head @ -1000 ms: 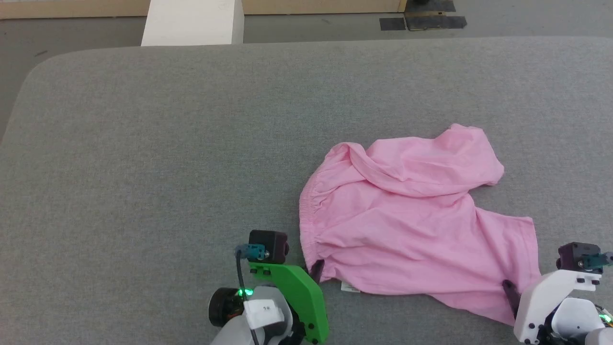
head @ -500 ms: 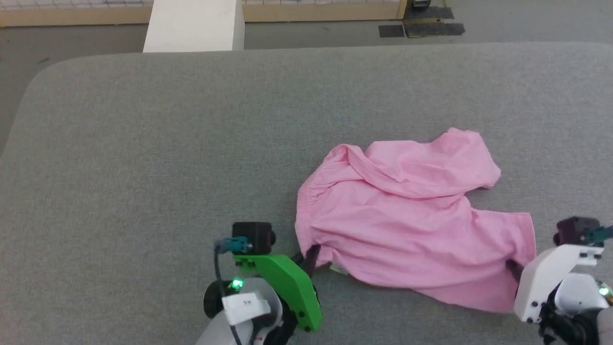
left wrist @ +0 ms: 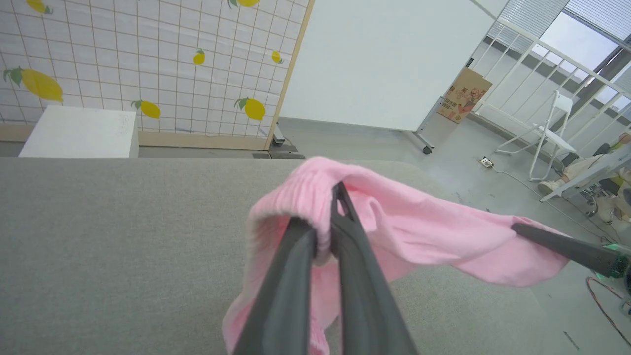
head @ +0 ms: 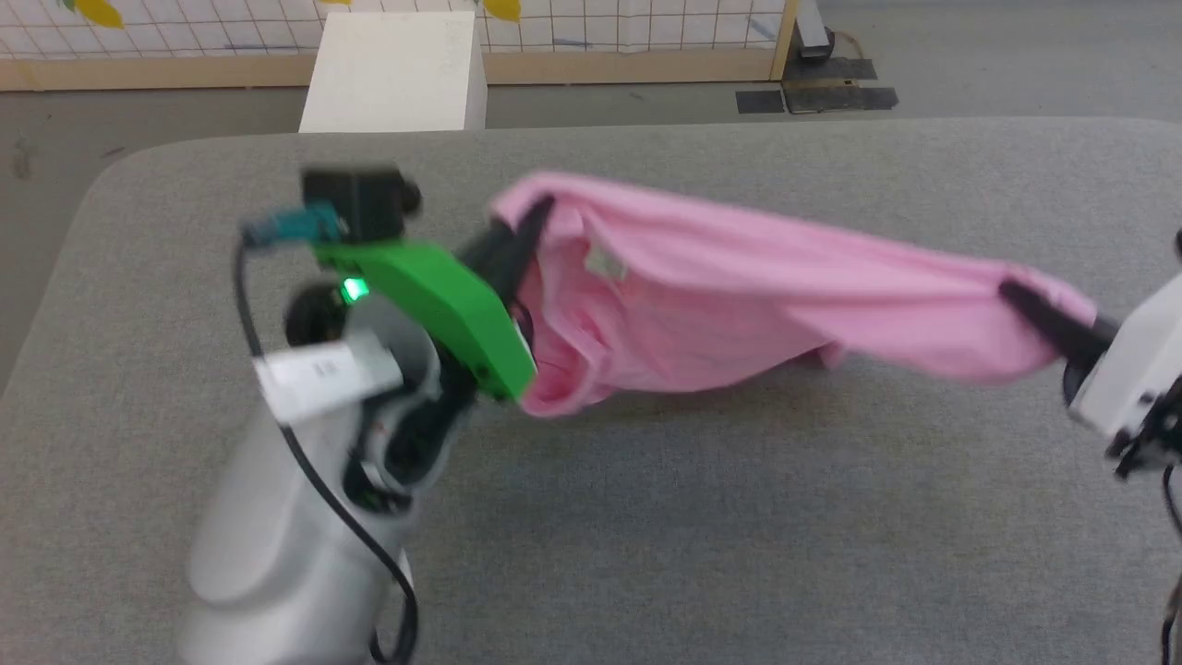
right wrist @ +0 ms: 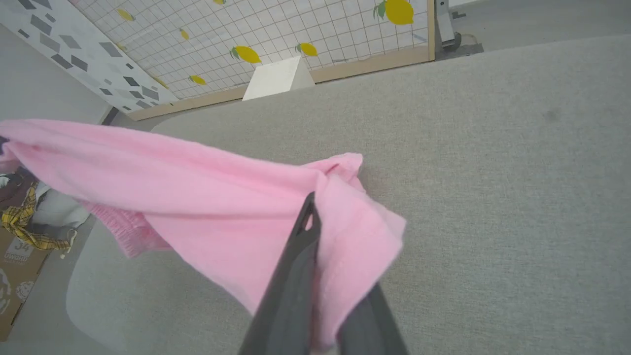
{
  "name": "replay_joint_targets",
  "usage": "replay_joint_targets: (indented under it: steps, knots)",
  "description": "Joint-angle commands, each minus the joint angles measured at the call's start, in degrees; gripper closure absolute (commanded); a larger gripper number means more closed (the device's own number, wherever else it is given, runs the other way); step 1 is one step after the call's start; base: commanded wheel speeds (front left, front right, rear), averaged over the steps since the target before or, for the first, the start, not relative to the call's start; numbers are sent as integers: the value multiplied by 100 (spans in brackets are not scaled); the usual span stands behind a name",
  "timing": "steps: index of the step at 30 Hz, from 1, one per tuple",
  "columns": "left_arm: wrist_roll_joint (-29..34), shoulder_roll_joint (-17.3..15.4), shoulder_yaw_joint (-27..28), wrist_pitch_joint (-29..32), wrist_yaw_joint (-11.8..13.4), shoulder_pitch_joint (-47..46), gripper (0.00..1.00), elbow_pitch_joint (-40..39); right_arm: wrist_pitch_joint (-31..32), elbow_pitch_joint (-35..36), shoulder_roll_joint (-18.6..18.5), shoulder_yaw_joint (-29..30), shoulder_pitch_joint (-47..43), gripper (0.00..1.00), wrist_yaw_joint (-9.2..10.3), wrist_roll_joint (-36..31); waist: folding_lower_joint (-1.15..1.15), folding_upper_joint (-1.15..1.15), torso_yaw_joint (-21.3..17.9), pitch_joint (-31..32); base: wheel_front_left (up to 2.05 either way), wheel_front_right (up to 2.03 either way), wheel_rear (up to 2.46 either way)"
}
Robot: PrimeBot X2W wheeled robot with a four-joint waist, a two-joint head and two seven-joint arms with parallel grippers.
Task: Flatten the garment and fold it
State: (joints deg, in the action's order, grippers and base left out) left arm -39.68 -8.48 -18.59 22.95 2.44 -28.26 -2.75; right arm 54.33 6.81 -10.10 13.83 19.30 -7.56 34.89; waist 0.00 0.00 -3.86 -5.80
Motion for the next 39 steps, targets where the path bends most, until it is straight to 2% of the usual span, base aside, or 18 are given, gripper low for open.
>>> replay_joint_targets:
  steps: [1,7,8,13,18,25,32,39]
  knots:
    - [14,-75,69,65,-42,-265,100,-29,61,55,-96,-18,225,100,8,1,0,0,19,14,0,0,0]
    - [244,-389,162,415,-65,-1347,100,319,347,-198,-171,-146,1224,100,8,-7,0,0,73,-208,0,0,0]
    - [413,-503,147,514,-89,-1880,100,679,362,-417,-138,-188,1784,100,8,-87,0,0,91,-468,0,0,0]
    - [845,-695,112,465,-117,-2976,100,1456,87,-970,-119,-339,2913,100,8,-465,0,0,52,-1124,0,0,0]
    - [1283,-734,115,32,-69,-4155,100,2218,-653,-1808,27,-353,4274,100,8,-939,0,0,-39,-1786,0,0,0]
    - [1611,-651,207,-1071,-50,-5301,100,3068,-1850,-2807,251,-280,5664,100,8,-1394,0,0,-95,-2345,0,0,0]
    - [1541,-436,91,-1711,-355,-5320,100,3821,-2173,-3247,100,-744,5698,100,8,-1163,0,0,45,-2602,0,0,0]
    - [1300,-217,-54,-2187,-702,-4555,100,4315,-2231,-2975,-314,-1376,4494,100,8,-329,0,0,220,-2445,0,0,0]
